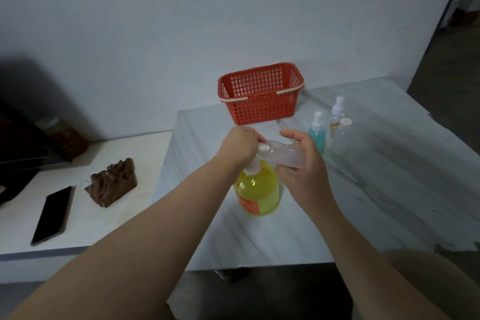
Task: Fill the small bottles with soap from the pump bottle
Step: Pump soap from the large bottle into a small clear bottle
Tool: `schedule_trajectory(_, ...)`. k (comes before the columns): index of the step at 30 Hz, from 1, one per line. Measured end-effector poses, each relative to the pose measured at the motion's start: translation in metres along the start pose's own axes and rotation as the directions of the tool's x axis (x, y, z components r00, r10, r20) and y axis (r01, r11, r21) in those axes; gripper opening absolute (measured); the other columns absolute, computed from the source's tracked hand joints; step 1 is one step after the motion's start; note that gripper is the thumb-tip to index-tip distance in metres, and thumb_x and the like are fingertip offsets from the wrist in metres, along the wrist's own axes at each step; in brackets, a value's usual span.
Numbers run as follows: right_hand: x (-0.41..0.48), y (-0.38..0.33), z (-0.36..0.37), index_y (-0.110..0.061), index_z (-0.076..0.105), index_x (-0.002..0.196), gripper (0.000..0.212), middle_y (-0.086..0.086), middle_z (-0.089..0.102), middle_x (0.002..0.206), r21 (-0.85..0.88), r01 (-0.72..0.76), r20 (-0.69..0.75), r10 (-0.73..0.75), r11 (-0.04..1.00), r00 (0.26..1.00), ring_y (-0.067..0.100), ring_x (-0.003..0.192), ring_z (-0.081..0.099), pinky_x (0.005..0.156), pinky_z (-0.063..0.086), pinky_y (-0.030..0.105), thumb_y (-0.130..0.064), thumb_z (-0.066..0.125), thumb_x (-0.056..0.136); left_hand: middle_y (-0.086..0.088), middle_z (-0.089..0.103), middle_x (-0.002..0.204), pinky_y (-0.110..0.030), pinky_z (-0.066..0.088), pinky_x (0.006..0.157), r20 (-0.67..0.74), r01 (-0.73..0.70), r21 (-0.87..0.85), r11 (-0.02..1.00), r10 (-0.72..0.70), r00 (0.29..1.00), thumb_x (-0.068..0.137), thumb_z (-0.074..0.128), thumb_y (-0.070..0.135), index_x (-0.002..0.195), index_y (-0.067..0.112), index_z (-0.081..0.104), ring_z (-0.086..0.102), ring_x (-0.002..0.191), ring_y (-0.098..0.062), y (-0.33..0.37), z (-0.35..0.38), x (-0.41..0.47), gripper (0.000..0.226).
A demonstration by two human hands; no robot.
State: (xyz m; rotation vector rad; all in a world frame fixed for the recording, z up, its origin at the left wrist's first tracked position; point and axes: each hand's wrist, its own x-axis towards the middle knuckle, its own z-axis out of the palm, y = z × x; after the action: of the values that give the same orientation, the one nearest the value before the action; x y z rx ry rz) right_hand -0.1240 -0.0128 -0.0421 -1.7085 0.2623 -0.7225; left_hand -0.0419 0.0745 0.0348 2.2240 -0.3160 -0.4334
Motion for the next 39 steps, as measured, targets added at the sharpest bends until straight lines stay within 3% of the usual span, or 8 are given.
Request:
schedule_trajectory(8, 0.001, 0.0, 0.001, -0.026, 0.053, 0.115, 0.054, -0.02, 0.055, 0.105, 0.018, -0.033, -0.008, 0.033, 0.999, 0.999, -0.004, 0.086, 0.054, 0.069, 0.044, 0.008, -0.012, 0.061, 0.063, -0.008, 0.063, 0.116, -0.006, 0.04, 0.051, 0.046, -0.047, 0.244, 0.969, 0.036, 0.998, 0.081, 0.047, -0.011, 0.107, 0.005, 0.065, 0.062, 0.098, -0.021, -0.003, 0.005, 0.006, 0.035)
schedule_trajectory(11, 0.002, 0.002, 0.001, -0.025, 0.052, 0.116, 0.055, -0.021, 0.054, 0.106, 0.012, -0.041, -0.002, 0.041, 0.999, 0.999, -0.007, 0.088, 0.053, 0.069, 0.043, 0.006, -0.014, 0.062, 0.063, -0.007, 0.061, 0.087, -0.006, 0.034, 0.044, 0.012, -0.04, 0.131, 0.991, 0.039, 0.999, 0.081, 0.039, -0.015, 0.078, 0.01, 0.063, 0.049, 0.062, -0.007, -0.006, 0.006, 0.009, 0.035)
schedule_trajectory(20, 0.001, 0.004, 0.0, -0.025, 0.053, 0.114, 0.055, -0.019, 0.056, 0.103, 0.001, -0.029, -0.011, 0.03, 1.0, 1.0, -0.002, 0.083, 0.054, 0.068, 0.042, 0.007, 0.004, 0.066, 0.07, 0.008, 0.05, 0.067, -0.004, 0.031, 0.035, 0.013, -0.021, 0.132, 0.991, 0.02, 1.0, 0.08, 0.043, -0.016, 0.079, 0.013, 0.06, 0.041, 0.054, -0.002, -0.007, 0.008, 0.01, 0.034)
schedule_trajectory(24, 0.001, 0.0, -0.002, -0.024, 0.052, 0.114, 0.058, -0.017, 0.054, 0.097, 0.013, -0.01, -0.009, 0.01, 1.0, 1.0, 0.002, 0.08, 0.054, 0.067, 0.044, 0.01, 0.011, 0.062, 0.068, 0.007, 0.054, 0.068, -0.009, 0.037, 0.043, -0.014, -0.023, 0.062, 0.998, 0.024, 1.0, 0.081, 0.04, -0.014, 0.062, 0.019, 0.054, 0.045, 0.057, -0.004, -0.006, 0.006, 0.011, 0.041)
schedule_trajectory(29, -0.001, -0.005, -0.002, -0.025, 0.052, 0.114, 0.059, -0.016, 0.053, 0.089, 0.032, -0.004, -0.009, 0.004, 0.999, 1.0, -0.001, 0.077, 0.054, 0.066, 0.045, 0.011, 0.012, 0.061, 0.069, -0.002, 0.057, 0.085, -0.018, 0.038, 0.053, -0.001, -0.002, -0.066, 0.998, 0.002, 1.0, 0.089, 0.041, -0.005, 0.099, 0.001, 0.067, 0.047, 0.063, -0.007, -0.001, 0.001, 0.004, 0.029)
schedule_trajectory(34, -0.002, -0.004, -0.002, -0.021, 0.054, 0.115, 0.055, -0.016, 0.053, 0.087, 0.017, 0.002, -0.018, -0.002, 1.0, 1.0, 0.0, 0.073, 0.054, 0.066, 0.044, 0.012, 0.004, 0.06, 0.067, 0.0, 0.061, 0.074, -0.023, 0.041, 0.054, -0.009, -0.009, -0.061, 0.998, 0.009, 1.0, 0.083, 0.035, -0.011, 0.072, 0.009, 0.064, 0.055, 0.073, -0.017, 0.004, -0.001, 0.002, 0.037)
schedule_trajectory(37, -0.001, -0.005, -0.001, -0.021, 0.054, 0.115, 0.056, -0.016, 0.054, 0.089, 0.019, 0.005, -0.026, -0.005, 1.0, 1.0, 0.0, 0.075, 0.054, 0.066, 0.043, 0.01, -0.005, 0.055, 0.061, -0.017, 0.065, 0.11, -0.033, 0.047, 0.08, -0.017, -0.022, -0.058, 0.998, 0.021, 1.0, 0.088, 0.036, -0.007, 0.101, -0.003, 0.066, 0.059, 0.102, -0.03, 0.002, 0.002, -0.001, 0.033)
schedule_trajectory(39, -0.001, -0.004, -0.001, -0.021, 0.055, 0.115, 0.055, -0.016, 0.055, 0.091, 0.013, 0.007, -0.023, -0.006, 1.0, 1.0, 0.0, 0.076, 0.054, 0.066, 0.044, 0.009, -0.002, 0.058, 0.064, -0.017, 0.064, 0.111, -0.03, 0.044, 0.078, -0.009, -0.031, -0.074, 0.997, 0.031, 0.999, 0.09, 0.036, -0.005, 0.107, -0.004, 0.064, 0.057, 0.091, -0.025, 0.0, 0.003, -0.001, 0.033)
